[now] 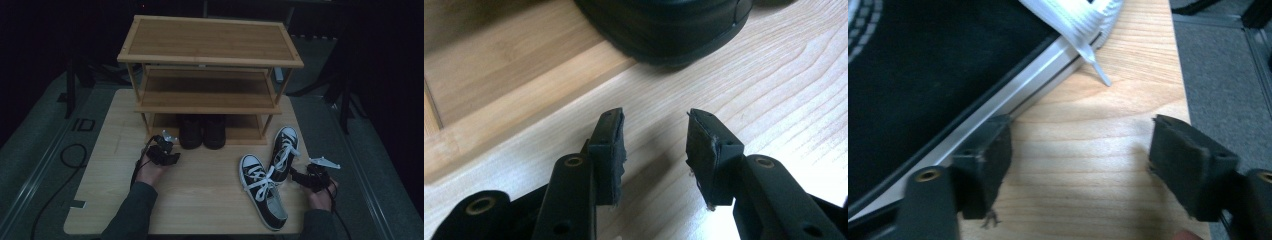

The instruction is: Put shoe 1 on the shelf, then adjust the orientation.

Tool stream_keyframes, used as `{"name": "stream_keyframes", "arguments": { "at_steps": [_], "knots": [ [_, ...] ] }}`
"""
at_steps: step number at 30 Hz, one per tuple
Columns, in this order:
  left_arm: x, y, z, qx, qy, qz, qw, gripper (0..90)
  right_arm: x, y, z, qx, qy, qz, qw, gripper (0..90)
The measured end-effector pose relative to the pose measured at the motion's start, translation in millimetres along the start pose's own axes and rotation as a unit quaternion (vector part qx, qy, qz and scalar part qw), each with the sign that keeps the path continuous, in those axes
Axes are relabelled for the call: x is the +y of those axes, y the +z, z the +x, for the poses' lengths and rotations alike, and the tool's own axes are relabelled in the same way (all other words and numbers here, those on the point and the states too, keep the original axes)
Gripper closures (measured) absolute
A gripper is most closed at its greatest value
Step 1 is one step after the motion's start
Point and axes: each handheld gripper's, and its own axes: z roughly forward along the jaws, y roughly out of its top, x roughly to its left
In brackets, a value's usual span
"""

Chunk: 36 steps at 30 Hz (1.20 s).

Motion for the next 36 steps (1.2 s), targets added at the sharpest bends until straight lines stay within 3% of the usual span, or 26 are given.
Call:
{"name": "stream_keyframes", "arguments": {
  "at_steps": [13, 21, 31, 36],
  "knots": [
    [-15.7, -1.9, 4.2, -0.001, -0.008, -0.019, 0.9998, 58.5, 2.4, 0.2, -1.3, 0.003, -0.004, 0.012, 0.9999, 21.5],
    [-19.7, 0.9, 7.8, -0.005, -0.017, -0.020, 0.9996, 58.1, 4.0, -4.9, -0.1, 0.028, -0.034, 0.034, 0.9985, 25.8],
    [-21.5, -0.1, 5.9, -0.009, -0.012, -0.017, 0.9997, 57.5, 3.9, -22.2, 16.3, 0.058, -0.088, 0.055, 0.9928, 52.1],
    [-22.0, -0.8, 5.3, -0.010, -0.012, -0.019, 0.9997, 57.5, -1.6, -35.8, 22.6, 0.088, -0.086, 0.047, 0.9912, 62.0]
  ]
}}
